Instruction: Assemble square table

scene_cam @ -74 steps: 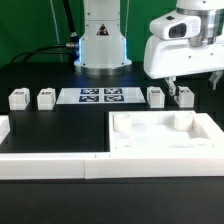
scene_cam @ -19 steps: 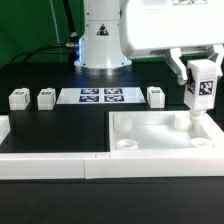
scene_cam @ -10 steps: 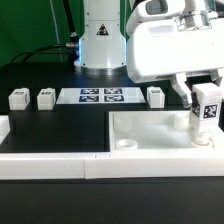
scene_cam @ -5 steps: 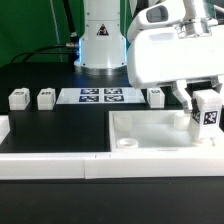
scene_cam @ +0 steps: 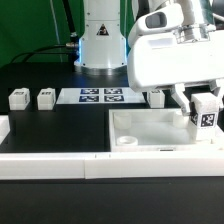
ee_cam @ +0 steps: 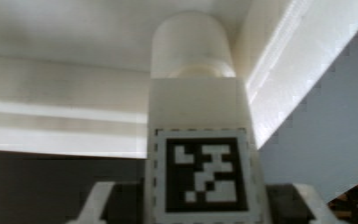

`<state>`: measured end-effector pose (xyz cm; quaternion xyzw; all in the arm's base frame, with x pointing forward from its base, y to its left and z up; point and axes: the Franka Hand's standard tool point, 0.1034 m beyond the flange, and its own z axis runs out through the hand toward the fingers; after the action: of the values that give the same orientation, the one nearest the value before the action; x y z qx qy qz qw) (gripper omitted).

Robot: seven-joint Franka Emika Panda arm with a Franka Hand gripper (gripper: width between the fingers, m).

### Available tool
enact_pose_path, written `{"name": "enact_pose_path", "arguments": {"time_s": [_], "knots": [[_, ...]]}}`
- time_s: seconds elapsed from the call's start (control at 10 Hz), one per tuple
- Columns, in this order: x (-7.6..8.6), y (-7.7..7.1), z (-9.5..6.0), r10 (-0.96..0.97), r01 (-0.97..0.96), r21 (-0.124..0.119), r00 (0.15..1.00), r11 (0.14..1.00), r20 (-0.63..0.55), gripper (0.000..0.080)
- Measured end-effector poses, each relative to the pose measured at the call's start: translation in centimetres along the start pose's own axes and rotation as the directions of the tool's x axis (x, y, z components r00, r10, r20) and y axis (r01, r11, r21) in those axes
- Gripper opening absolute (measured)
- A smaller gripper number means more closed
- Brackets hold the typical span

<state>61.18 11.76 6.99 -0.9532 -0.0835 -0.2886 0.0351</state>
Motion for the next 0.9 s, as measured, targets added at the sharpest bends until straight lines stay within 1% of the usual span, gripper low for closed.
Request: {"name": "enact_pose_path", "arguments": {"time_s": [0.1,0.2,0.3,0.4,0.5,0.9], "knots": [[-0.02,-0.02,0.01,0.000,0.000,0.000,1.000,1.000,0.001,0.0402],[-0.02,-0.03,0.01,0.000,0.000,0.001,1.000,1.000,0.001,0.0535],[-0.03,-0.03,0.01,-0.001,0.001,0.001,1.000,1.000,0.001,0.0535],[-0.03,-0.03,0.02,-0.001,0.001,0.001,1.000,1.000,0.001,0.0625],[-0.03,-0.03,0.02,-0.001,0.001,0.001,1.000,1.000,0.001,0.0642],[-0.04,-0.03,0.02,-0.001,0.001,0.001,1.000,1.000,0.001,0.0649]]}}
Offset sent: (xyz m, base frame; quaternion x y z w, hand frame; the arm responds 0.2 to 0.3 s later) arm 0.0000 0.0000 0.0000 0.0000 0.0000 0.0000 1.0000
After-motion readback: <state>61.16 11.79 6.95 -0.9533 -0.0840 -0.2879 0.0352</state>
